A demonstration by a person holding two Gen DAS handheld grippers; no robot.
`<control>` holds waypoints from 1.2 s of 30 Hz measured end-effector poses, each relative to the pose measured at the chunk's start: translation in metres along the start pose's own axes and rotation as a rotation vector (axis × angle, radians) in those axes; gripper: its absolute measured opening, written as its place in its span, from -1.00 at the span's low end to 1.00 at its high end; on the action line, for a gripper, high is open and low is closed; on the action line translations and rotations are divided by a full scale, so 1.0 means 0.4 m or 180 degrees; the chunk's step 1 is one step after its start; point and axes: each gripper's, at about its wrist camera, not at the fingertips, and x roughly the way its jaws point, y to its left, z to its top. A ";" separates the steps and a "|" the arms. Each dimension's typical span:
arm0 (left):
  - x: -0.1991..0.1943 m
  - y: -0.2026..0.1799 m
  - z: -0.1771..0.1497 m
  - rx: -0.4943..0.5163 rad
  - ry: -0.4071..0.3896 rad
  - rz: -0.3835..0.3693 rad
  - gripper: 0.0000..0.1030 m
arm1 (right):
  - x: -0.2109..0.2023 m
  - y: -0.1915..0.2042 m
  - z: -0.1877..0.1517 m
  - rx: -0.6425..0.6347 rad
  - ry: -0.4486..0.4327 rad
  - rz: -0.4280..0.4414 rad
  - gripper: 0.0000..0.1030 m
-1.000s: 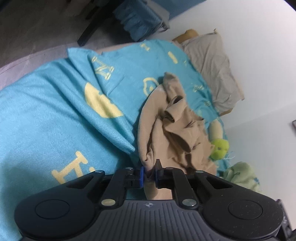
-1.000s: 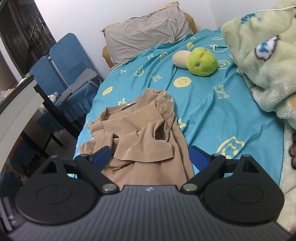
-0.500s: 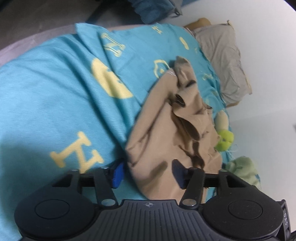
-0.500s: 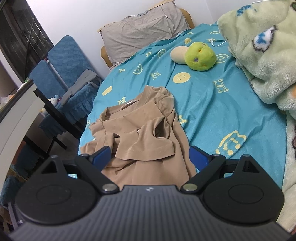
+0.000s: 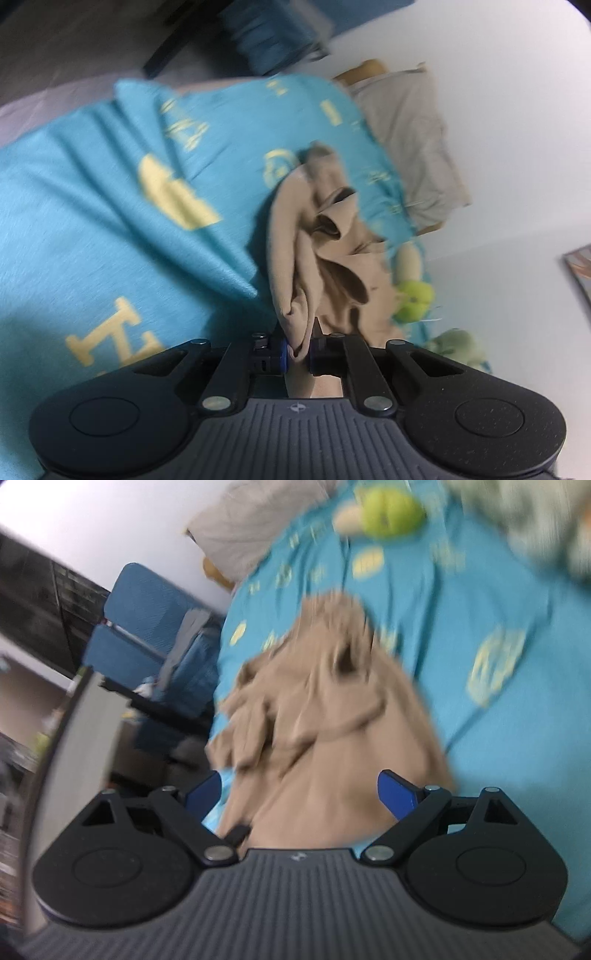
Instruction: Fold clothes
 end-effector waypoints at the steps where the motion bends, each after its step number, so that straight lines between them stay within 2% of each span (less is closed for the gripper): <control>1: -0.002 -0.006 0.002 -0.0006 -0.0014 -0.0026 -0.81 | 0.016 -0.019 -0.007 0.0212 0.0178 0.0135 0.80; 3: -0.003 -0.010 0.004 -0.0025 -0.0023 -0.0048 -0.81 | 0.050 -0.053 -0.027 0.0618 0.0493 0.0324 0.81; 6: -0.003 -0.012 0.002 -0.0057 -0.0027 -0.0058 -0.81 | 0.099 -0.083 -0.062 0.0980 0.0795 0.0400 0.81; 9: 0.000 -0.013 0.000 -0.0056 -0.0050 -0.0054 -0.81 | 0.120 -0.105 -0.080 0.1139 0.0732 0.0263 0.80; 12: -0.011 -0.004 -0.002 -0.0092 -0.0052 -0.0055 -0.81 | 0.102 -0.136 -0.068 0.1275 0.0305 0.0054 0.80; 13: -0.012 -0.001 -0.002 -0.0106 -0.0050 -0.0053 -0.81 | 0.094 -0.145 -0.061 0.1301 0.0169 -0.0017 0.69; 14: -0.010 0.001 -0.001 -0.0121 -0.0044 -0.0045 -0.81 | 0.086 -0.154 -0.055 0.1327 0.0033 -0.0088 0.24; 15: -0.008 0.004 0.000 -0.0137 -0.0034 -0.0037 -0.81 | 0.079 -0.163 -0.049 0.1365 -0.0088 -0.0153 0.11; 17: -0.001 0.012 0.002 -0.0178 -0.0001 -0.0013 -0.81 | 0.067 -0.172 -0.044 0.1442 -0.0230 -0.0223 -0.49; 20: 0.012 0.029 0.004 -0.0256 0.0067 0.0066 -0.80 | 0.055 -0.154 -0.044 0.1314 -0.0357 -0.0289 -0.69; 21: 0.014 0.038 0.003 -0.0297 0.0101 0.0078 -0.80 | 0.056 -0.145 -0.046 0.1245 -0.0380 -0.0295 -0.70; 23: 0.021 0.055 0.002 -0.0370 0.0172 0.0104 -0.68 | 0.052 -0.137 -0.043 0.1167 -0.0409 -0.0295 -0.72; 25: 0.040 0.062 0.000 -0.0399 0.0249 0.0135 -0.47 | 0.047 -0.136 -0.037 0.1124 -0.0429 -0.0289 -0.73; 30: 0.084 0.079 0.000 -0.0459 0.0413 0.0170 -0.40 | 0.029 -0.130 -0.019 0.0975 -0.0491 -0.0254 -0.74; 33: 0.089 0.072 0.018 -0.0476 0.0299 0.0104 -0.78 | 0.021 -0.112 -0.006 0.0825 -0.0517 -0.0228 -0.79; 36: 0.066 0.035 0.038 -0.0353 0.0176 -0.0065 -0.81 | 0.011 -0.079 0.006 0.0666 -0.0561 -0.0193 -0.81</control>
